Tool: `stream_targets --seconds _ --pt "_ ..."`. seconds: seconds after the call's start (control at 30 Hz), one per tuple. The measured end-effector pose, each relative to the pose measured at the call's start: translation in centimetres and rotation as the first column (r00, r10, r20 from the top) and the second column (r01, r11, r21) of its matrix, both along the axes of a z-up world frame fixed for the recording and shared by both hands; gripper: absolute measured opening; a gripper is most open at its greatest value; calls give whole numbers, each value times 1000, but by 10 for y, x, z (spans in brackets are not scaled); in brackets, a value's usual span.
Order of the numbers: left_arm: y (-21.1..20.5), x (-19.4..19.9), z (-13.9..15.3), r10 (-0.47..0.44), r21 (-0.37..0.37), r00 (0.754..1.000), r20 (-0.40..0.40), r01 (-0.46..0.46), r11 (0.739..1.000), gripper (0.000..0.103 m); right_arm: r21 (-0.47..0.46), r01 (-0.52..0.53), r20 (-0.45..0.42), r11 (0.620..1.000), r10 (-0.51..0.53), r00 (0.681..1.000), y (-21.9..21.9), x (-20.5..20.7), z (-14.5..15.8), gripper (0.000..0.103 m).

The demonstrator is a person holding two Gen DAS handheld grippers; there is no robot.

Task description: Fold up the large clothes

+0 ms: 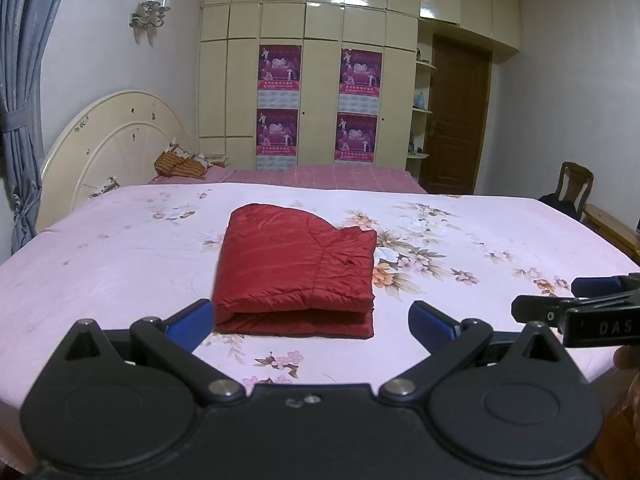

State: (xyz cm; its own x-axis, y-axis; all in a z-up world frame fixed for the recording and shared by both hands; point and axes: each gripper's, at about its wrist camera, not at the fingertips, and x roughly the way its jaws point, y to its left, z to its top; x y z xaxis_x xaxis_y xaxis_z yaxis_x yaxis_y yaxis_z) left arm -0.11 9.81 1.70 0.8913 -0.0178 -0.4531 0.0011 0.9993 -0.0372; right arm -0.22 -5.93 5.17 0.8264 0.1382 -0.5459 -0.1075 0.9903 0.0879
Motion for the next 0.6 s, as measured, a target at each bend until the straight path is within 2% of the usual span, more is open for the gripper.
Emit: stream_targets --seconds 0.6 --pt "9 4 -3 6 -7 1000 4 -6 1000 103 -16 -17 -2 1000 17 1000 14 7 -3 103"
